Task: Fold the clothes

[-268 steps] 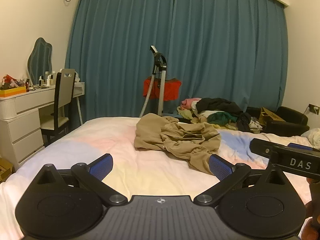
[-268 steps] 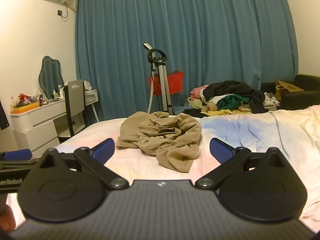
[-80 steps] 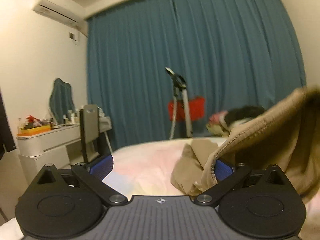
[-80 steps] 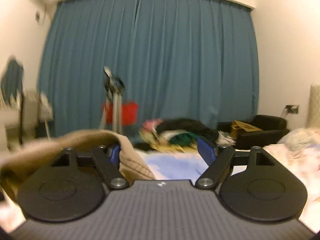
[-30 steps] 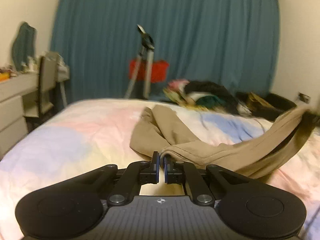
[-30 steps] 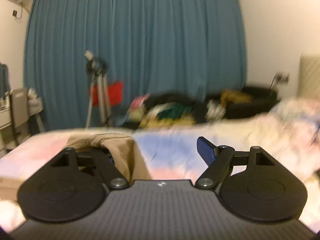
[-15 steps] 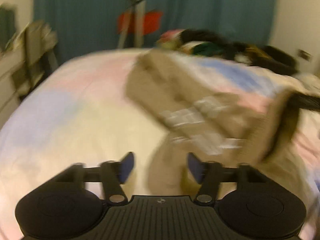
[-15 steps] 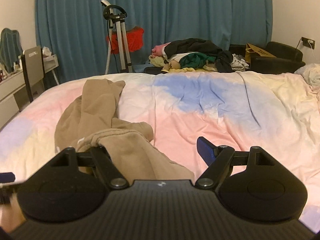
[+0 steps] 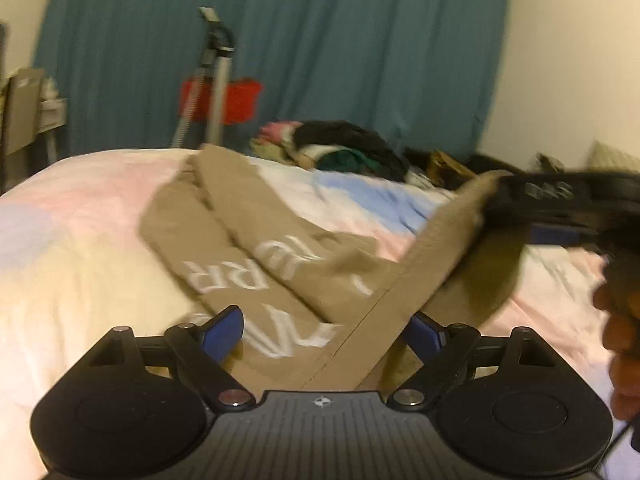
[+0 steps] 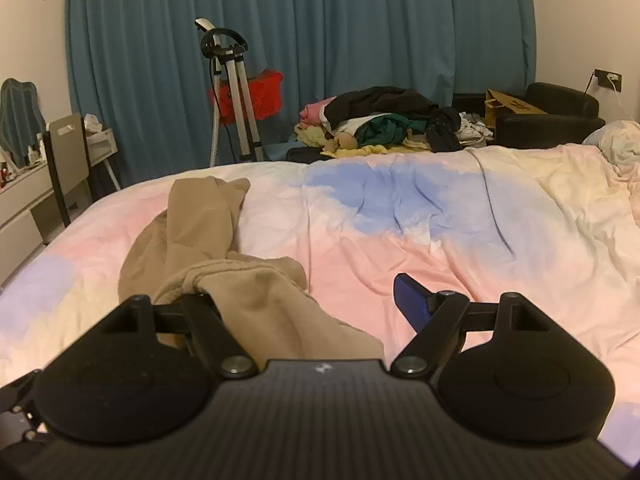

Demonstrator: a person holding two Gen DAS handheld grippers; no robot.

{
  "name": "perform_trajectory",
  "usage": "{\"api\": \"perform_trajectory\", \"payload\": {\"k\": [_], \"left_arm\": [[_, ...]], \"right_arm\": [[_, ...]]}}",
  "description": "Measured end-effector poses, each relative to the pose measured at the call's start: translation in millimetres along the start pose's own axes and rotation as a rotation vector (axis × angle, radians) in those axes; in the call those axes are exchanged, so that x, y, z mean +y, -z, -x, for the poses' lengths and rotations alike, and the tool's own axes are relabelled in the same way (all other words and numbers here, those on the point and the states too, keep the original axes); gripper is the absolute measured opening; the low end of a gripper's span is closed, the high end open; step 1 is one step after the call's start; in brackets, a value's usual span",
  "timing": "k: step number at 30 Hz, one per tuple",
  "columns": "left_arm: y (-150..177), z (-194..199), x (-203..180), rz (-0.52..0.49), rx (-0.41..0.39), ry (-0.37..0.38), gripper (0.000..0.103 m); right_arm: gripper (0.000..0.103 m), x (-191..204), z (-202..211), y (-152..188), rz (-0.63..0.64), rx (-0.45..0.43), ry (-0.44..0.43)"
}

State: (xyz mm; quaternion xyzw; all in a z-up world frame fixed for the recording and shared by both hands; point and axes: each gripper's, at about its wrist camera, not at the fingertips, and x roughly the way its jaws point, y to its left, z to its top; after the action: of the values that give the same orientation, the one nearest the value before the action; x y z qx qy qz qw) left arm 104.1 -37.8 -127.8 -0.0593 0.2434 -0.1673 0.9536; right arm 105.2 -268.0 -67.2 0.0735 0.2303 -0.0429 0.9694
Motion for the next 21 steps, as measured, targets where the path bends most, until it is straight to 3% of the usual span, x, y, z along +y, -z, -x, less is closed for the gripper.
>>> {"api": "perform_trajectory", "payload": {"k": [4, 8, 14, 16, 19, 21], "left_arm": [[-8.3, 6.8, 11.6, 0.069, -0.021, -0.018, 0.088], [-5.4, 4.7, 11.2, 0.027, 0.018, -0.125, 0.087], [-0.5, 26.1, 21.1, -0.023, 0.031, -0.465, 0.088], [-5.5, 41.4, 30.6, 0.022, -0.024, -0.510, 0.092], [-17.6, 66.4, 37.1, 0.065, -0.150, -0.572, 0.092], [-25.7, 81.1, 42.8, 0.120, -0.215, -0.558, 0.093]], "right_arm": [[0.077, 2.3, 6.6, -1.5, 0.008, -0.047, 0.019], [0.077, -2.3, 21.5, -9.0, -0.027, -0.148, 0.027], [0.077, -20.6, 33.0, -16.1, -0.079, -0.243, 0.111], [0.079, -25.6, 35.0, -17.2, -0.086, -0.261, 0.139], [0.078, -19.6, 25.5, -9.7, -0.009, -0.194, 0.158], [0.077, -15.9, 26.3, -5.6, 0.022, -0.167, 0.167]]}}
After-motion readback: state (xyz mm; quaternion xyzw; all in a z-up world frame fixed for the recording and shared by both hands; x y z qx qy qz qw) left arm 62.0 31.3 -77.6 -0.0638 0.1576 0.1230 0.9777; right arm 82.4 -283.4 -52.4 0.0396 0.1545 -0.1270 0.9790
